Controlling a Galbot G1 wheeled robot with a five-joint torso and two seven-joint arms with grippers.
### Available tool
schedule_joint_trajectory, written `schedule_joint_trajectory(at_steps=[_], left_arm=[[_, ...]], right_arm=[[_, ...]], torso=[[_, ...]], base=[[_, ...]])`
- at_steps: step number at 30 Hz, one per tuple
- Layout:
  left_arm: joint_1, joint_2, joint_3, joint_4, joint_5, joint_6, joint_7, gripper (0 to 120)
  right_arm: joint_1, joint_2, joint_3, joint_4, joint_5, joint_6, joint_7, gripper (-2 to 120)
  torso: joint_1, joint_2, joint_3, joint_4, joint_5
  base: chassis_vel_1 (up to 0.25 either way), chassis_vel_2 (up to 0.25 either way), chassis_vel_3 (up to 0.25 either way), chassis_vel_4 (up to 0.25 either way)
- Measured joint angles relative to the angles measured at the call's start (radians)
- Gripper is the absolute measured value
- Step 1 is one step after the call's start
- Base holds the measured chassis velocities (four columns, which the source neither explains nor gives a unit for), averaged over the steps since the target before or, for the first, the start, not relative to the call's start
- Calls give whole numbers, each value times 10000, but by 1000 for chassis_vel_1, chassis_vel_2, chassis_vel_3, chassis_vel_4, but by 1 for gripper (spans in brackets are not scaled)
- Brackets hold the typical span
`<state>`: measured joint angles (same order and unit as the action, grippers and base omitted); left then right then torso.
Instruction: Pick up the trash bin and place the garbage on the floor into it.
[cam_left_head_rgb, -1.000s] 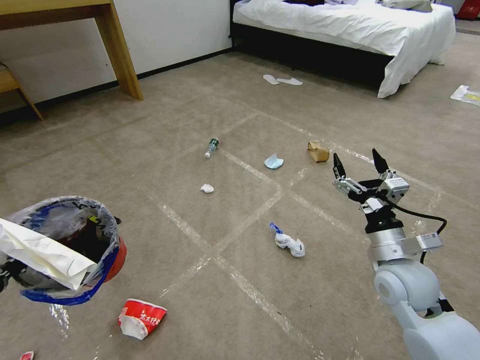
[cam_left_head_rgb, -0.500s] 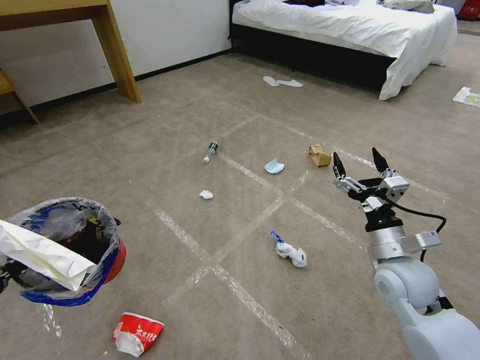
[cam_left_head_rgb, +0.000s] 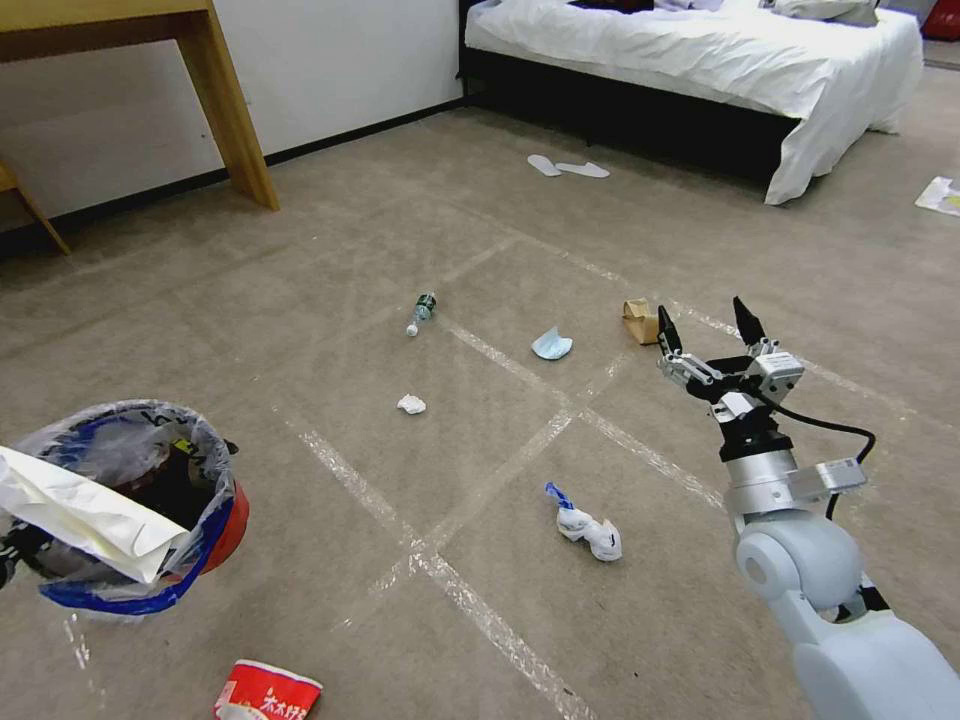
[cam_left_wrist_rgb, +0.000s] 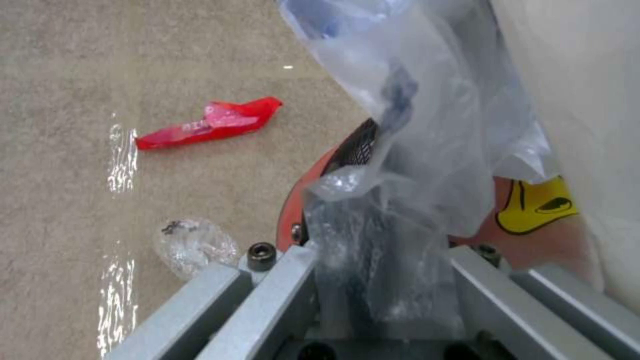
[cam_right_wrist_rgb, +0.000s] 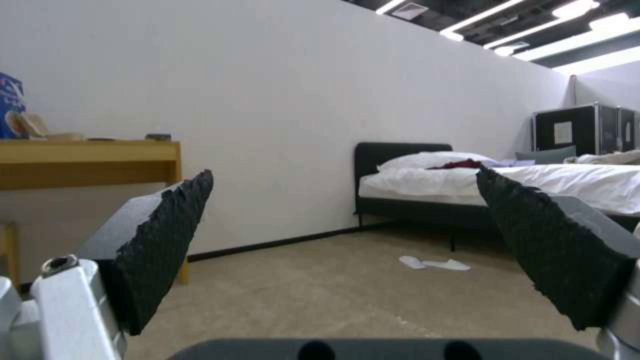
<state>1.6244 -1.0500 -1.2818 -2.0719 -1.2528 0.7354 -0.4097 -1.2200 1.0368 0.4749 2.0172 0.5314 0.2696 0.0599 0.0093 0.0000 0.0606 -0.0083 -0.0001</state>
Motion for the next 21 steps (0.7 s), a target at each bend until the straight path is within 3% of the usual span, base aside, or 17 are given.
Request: schedule_joint_trajectory(at_steps=[14, 19, 21], left_arm=[[-137, 88, 97, 220, 19, 0, 9, 0], [-115, -36, 215, 145, 164, 0, 50, 0], [-43, -85, 224, 4, 172, -1, 60, 0]], right_arm=[[149, 22, -76, -200, -150, -191, 519, 100], [310, -137, -193, -30, 182, -1145, 1465, 100], [697, -426, -313, 63, 761, -2179, 2230, 100]], torso=[[0, 0, -1, 0, 1], [0, 0, -1, 0, -1], [0, 0, -1, -1, 2]], base=[[0, 0, 0, 0], [0, 0, 0, 0], [0, 0, 0, 0]])
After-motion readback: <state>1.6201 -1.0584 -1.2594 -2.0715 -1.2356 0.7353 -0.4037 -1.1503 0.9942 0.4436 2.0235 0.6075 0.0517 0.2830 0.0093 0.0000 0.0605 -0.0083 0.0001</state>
